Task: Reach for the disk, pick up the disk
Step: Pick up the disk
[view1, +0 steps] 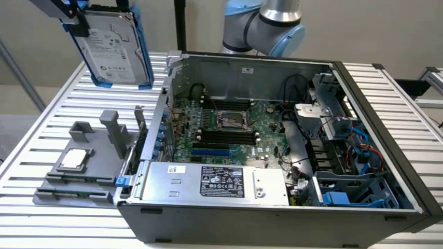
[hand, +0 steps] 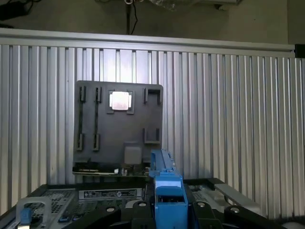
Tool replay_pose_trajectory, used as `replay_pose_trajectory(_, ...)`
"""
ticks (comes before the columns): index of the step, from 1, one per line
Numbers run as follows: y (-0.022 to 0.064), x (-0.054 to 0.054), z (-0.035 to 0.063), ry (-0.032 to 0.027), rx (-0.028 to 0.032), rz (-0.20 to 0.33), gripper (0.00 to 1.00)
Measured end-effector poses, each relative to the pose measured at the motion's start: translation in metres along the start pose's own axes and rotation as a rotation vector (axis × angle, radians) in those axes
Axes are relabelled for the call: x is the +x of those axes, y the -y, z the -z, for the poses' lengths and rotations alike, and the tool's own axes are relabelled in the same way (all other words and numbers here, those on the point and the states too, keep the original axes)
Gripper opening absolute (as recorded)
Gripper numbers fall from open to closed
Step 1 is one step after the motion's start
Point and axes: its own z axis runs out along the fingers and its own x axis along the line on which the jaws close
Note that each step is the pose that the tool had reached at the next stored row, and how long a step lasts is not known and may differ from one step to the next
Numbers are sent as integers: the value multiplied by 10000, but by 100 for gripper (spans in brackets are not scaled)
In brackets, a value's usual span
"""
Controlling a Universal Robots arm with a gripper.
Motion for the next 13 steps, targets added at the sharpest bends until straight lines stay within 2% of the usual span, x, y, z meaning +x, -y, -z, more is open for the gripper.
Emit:
replay_pose_trajectory(7,231,57,42,59,-85,-12,33)
replay_pose_trajectory(13,450,114,86,63,-187,-28,33)
